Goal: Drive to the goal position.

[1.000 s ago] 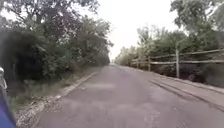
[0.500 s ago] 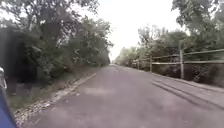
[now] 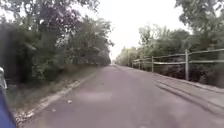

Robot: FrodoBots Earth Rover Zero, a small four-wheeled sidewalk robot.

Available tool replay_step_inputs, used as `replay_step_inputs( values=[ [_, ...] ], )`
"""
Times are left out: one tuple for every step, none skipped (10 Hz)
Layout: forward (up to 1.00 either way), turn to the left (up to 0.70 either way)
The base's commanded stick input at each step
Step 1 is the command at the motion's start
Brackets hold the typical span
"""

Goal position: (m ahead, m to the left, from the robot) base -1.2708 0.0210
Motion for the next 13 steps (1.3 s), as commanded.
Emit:
replay_step_inputs(
  values=[
    [0.70, 0.00],
    [0.70, 0.00],
    [0.70, 0.00],
    [0.70, 0.00],
    [0.70, 0.00],
    [0.70, 0.00],
    [0.70, 0.00],
    [0.70, 0.00],
    [0.70, 0.00],
    [0.70, -0.08],
    [0.70, -0.14],
    [0.70, -0.17],
    [0.70, -0.20]
  ],
)
